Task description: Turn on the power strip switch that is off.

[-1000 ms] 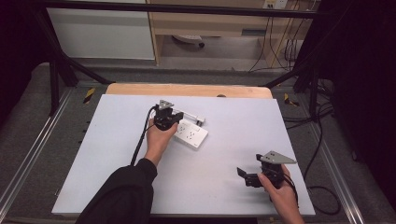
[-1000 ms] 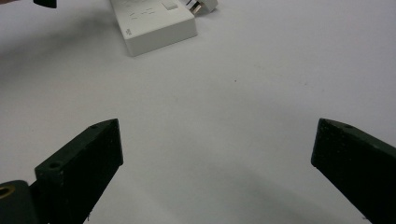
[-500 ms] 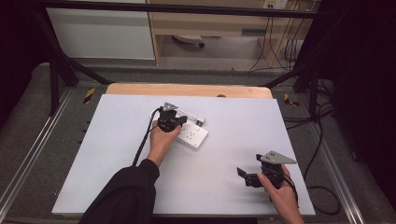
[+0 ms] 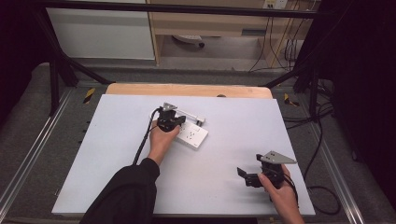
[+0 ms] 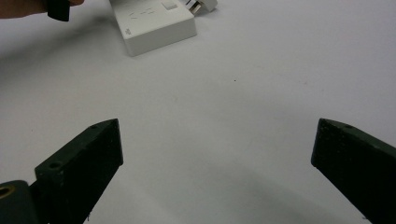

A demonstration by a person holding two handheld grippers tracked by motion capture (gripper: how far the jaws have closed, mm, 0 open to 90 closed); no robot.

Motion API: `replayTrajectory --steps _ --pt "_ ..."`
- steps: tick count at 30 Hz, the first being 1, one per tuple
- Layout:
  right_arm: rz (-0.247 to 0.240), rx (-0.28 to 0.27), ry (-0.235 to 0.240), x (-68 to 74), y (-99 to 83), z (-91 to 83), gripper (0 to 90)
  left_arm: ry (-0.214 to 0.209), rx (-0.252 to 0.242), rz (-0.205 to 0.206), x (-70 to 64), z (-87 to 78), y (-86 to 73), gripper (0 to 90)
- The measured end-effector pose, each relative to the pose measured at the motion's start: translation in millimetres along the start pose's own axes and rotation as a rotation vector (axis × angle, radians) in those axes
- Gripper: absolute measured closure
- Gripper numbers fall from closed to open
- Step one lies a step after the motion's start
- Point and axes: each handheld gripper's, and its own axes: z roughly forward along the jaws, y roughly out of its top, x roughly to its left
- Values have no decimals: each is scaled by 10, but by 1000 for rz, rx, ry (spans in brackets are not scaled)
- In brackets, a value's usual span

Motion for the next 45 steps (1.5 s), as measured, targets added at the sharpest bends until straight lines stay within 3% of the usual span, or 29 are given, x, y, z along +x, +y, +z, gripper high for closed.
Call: replayTrajectory --steps 6,45 --pt "2 2 0 -2 -3 5 26 10 6 17 8 30 -20 898" --pt "0 6 3 -1 -7 8 26 8 -3 7 44 59 -39 897"
